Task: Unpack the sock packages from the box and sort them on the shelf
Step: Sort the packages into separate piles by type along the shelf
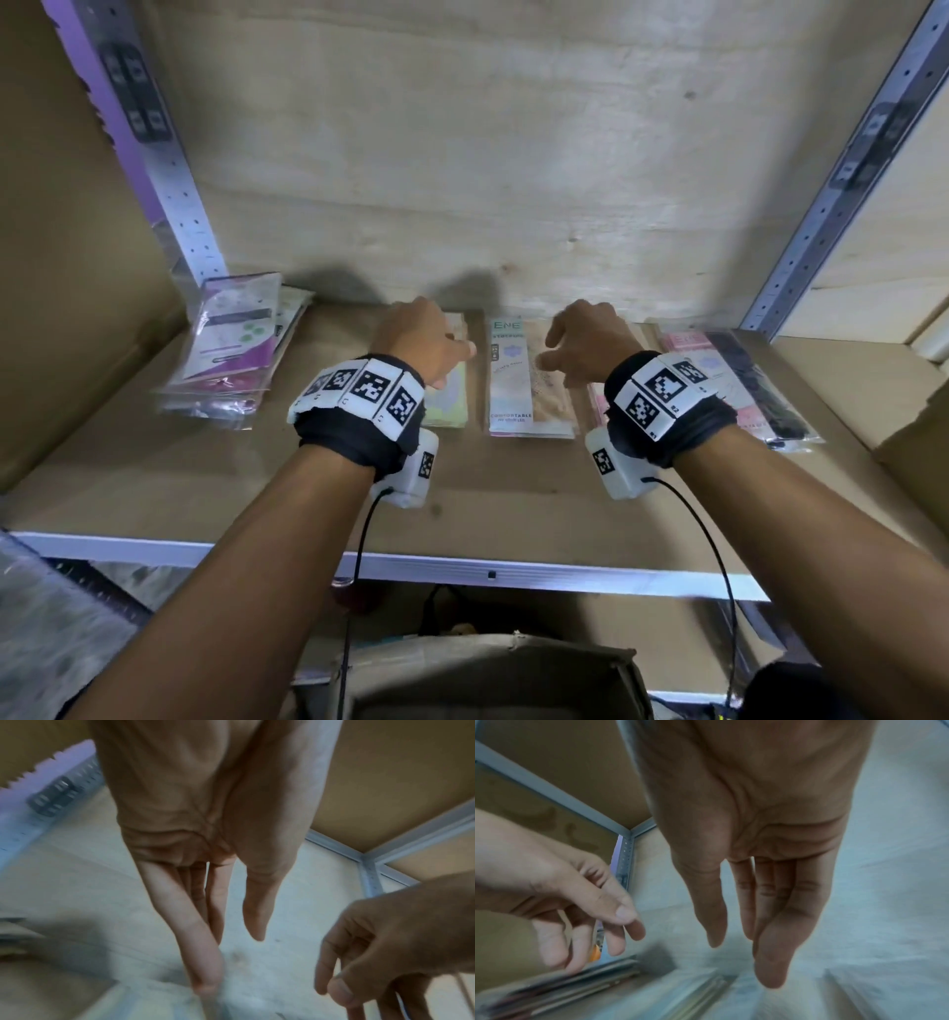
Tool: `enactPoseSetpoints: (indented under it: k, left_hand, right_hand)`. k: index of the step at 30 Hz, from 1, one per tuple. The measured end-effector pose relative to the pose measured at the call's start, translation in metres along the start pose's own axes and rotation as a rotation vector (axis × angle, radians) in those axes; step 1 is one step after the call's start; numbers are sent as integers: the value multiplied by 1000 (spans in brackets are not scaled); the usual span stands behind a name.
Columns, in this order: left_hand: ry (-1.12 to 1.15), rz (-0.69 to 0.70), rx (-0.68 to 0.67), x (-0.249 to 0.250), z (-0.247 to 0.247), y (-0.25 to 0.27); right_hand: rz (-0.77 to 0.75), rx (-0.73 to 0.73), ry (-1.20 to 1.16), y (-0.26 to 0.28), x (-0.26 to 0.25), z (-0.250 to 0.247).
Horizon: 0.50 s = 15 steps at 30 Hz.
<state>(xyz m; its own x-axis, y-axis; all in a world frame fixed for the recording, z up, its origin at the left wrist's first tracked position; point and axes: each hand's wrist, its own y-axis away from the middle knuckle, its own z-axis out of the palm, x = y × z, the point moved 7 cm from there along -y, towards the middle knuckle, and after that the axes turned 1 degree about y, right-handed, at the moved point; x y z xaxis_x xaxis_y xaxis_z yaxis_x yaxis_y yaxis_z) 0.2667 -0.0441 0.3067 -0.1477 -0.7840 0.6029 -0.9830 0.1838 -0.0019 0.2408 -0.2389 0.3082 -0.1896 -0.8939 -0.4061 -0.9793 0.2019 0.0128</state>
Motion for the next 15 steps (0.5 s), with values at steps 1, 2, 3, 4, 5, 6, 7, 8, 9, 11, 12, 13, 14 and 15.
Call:
enactPoseSetpoints:
  k: [1, 2, 3, 4, 5, 6, 7, 8, 9, 11, 12, 13, 14, 15]
  left_hand:
    - [39, -16, 40, -11, -16, -1]
    - [67, -35, 80, -25, -32, -2]
    - [79, -57, 122, -42, -48, -2]
    - [86, -89, 163, -61, -62, -3]
    - [88, -120, 205, -80, -76, -1]
    - [73, -152, 246, -99, -90, 0]
    - [41, -184, 287, -118, -102, 3]
    - [11, -221, 324, -137, -113, 6]
    - [15, -252, 346, -154, -123, 9]
    - [55, -288, 336, -184, -134, 12]
    - [59, -306, 318, -197, -137, 14]
    - [56, -327, 296, -207, -139, 17]
    - [47, -343, 270, -216, -139, 18]
    - [43, -352, 240, -224, -137, 20]
  right_hand:
    - [-37, 4, -42, -1, -10, -1]
    - [-73, -2, -87, -2, -22, 0]
    - [-105, -20, -139, -3, -35, 4]
    - [-128, -49, -204, -5, -50, 11]
    - [-144, -82, -282, -6, -66, 19]
    - [-154, -118, -364, -8, -83, 29]
    - [-164, -156, -437, -10, -101, 41]
    - [-175, -189, -487, -12, -119, 54]
    - [-185, -216, -525, -14, -138, 67]
    - [-190, -259, -595, -20, -172, 92]
    - [-183, -285, -630, -22, -186, 105]
    - [-169, -313, -658, -23, -200, 118]
    - [-155, -335, -678, -25, -212, 130]
    - [-143, -351, -689, -24, -222, 141]
